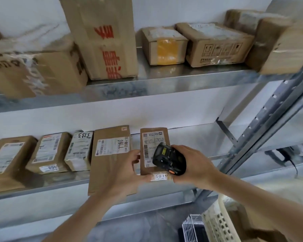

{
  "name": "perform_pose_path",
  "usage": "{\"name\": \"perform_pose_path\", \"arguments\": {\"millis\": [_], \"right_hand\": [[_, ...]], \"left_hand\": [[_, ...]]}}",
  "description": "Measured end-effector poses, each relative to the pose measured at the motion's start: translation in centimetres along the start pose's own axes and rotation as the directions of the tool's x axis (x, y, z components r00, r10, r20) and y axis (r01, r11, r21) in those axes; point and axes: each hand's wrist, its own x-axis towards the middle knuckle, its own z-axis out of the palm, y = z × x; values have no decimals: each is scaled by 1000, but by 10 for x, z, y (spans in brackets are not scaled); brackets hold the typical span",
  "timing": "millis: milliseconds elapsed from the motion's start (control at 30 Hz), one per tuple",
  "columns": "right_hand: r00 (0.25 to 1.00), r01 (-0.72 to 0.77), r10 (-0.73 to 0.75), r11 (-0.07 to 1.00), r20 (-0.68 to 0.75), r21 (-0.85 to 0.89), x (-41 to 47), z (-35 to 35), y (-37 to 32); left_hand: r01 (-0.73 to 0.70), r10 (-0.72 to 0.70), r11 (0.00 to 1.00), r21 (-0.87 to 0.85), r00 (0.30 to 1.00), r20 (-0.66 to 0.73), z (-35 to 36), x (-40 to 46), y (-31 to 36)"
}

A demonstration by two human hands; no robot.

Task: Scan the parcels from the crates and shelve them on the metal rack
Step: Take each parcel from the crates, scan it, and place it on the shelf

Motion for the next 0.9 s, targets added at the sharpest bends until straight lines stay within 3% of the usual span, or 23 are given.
{"name": "perform_pose_path", "arguments": {"millis": [267,433,567,667,800,900], "right_hand": [[998,-30,29,999,47,20,34,37,31],[997,-45,44,999,69,10,43,47,41],[996,-46,46,999,82,3,52,53,47],[995,-50,50,999,86,5,60,58,52],[995,-54,52,998,88,18,67,64,62],[995,-50,49,999,84,19,73,66,67]], "left_hand": [[-54,50,976,211,998,24,11,34,-34],[-126,151,879,460,988,-18,16,43,-42],[-141,183,840,525,983,-29,20,46,-42],[-220,300,790,573,953,-47,22,54,-43],[-196,231,761,619,973,24,30,67,-50],[-210,285,737,642,958,-14,31,69,-40]]}}
